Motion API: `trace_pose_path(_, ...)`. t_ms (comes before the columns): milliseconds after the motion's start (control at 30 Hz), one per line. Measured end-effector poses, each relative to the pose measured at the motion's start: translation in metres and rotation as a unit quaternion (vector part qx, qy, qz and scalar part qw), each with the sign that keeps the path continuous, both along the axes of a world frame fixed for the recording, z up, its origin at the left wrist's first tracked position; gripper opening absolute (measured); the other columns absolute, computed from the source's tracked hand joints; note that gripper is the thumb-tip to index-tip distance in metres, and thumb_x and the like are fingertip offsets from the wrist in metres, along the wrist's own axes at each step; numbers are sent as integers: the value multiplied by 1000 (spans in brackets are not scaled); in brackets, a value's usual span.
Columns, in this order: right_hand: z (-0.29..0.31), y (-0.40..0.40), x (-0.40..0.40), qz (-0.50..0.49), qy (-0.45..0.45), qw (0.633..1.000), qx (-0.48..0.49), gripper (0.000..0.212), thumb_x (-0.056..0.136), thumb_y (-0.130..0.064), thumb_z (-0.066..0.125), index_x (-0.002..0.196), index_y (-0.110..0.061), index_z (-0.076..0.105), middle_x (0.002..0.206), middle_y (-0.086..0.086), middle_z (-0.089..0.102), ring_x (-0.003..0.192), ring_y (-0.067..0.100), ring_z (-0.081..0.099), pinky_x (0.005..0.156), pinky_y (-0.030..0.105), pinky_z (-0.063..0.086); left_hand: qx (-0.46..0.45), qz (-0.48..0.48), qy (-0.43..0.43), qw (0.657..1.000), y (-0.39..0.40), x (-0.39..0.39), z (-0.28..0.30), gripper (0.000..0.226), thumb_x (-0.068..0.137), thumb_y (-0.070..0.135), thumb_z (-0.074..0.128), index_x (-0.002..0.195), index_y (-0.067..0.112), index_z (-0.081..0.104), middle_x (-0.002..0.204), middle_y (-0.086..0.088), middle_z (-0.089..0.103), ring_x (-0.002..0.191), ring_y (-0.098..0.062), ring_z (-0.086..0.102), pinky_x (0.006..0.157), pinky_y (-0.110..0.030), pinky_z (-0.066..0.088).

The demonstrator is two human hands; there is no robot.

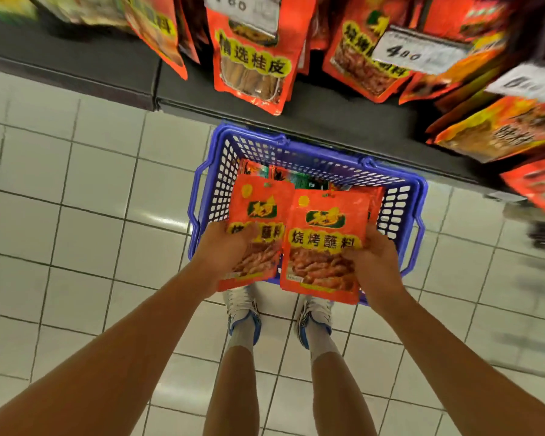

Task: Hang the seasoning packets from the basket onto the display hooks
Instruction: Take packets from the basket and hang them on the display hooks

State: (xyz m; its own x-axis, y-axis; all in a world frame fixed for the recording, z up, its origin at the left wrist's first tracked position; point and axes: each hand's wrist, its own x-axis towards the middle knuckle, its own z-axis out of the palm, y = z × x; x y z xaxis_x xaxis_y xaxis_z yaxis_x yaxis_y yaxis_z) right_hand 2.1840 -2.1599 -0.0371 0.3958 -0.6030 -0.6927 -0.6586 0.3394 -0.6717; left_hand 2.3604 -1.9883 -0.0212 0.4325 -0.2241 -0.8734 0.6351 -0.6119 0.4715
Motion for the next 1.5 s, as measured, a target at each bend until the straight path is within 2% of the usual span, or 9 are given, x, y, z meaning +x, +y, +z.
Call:
trace_pose_path(167, 81, -23, 36, -43, -37, 996, 65, 27, 73, -18, 63, 93, -29, 77, 97, 7, 79, 89, 33, 76, 84, 57, 60, -56, 60, 27, 996, -10, 5, 81, 33, 85, 41, 77, 113, 25, 70, 99, -1, 79, 89, -26, 77, 89, -51, 59)
trace_pose_path(333, 194, -49, 69, 3, -113, 992, -47, 22, 99, -20, 64, 81, -22, 76, 80, -7, 75, 75, 10, 68, 72, 27, 54, -153, 62, 3, 986, -27, 17, 189, 27, 85, 42, 76, 106, 26, 75, 101, -5, 79, 89, -27, 77, 74, -41, 63)
trace_pose_path(500, 328, -70, 85, 55, -204, 969, -129, 14, 98, -5, 62, 106, -14, 69, 90, -5, 71, 79, 6, 59, 75, 26, 48, -213, 68, -65, 973, -32, 51, 308, 28, 85, 41, 77, 106, 24, 76, 106, -11, 78, 97, -31, 75, 89, -47, 57)
trace_pose_path(633, 442, -74, 86, 77, -256, 950, -159, 20, 89, -18, 64, 99, -32, 74, 91, -23, 75, 81, -7, 64, 74, 14, 49, -257, 29, -132, 957, -33, 75, 411, 35, 78, 47, 82, 107, 28, 77, 106, -7, 78, 98, -26, 76, 81, -41, 61)
trace_pose_path(800, 554, -82, 91, 22, -326, 931, -166, 25, 71, -42, 70, 94, -39, 78, 95, -8, 78, 87, 13, 70, 89, 42, 54, -316, -14, -212, 925, -37, 90, 527, 15, 82, 40, 79, 96, 36, 78, 84, 6, 79, 72, -10, 75, 58, -21, 57)
trace_pose_path(867, 598, -87, 97, 4, -359, 915, -184, 28, 69, -43, 70, 95, -36, 78, 99, -1, 78, 95, 26, 70, 96, 55, 52, -341, -29, -238, 909, -42, 92, 570, 21, 79, 43, 79, 100, 38, 78, 94, 4, 79, 83, -13, 77, 70, -27, 59)
trace_pose_path(1100, 743, -97, 109, -5, -447, 840, -306, 14, 83, -46, 68, 90, -41, 79, 89, -19, 77, 82, -1, 69, 75, 17, 53, -410, -10, -327, 852, -70, 107, 703, 33, 73, 67, 70, 98, 46, 76, 105, 8, 77, 100, -13, 72, 91, -39, 53)
trace_pose_path(1233, 793, -105, 117, -19, -482, 804, -349, 16, 92, -26, 66, 90, -36, 78, 87, -20, 77, 78, -4, 68, 71, 14, 52, -448, -28, -375, 811, -82, 108, 760, 18, 89, 54, 66, 100, 46, 77, 105, 11, 78, 98, -6, 73, 79, -24, 55)
trace_pose_path(1500, 866, -132, 144, -88, -531, 767, -349, 11, 80, -32, 73, 77, -21, 75, 74, -14, 75, 68, 3, 65, 66, 24, 54, -478, -40, -424, 768, -110, 114, 822, 12, 96, 23, 67, 90, 22, 78, 85, 9, 78, 71, -6, 73, 56, -14, 51)
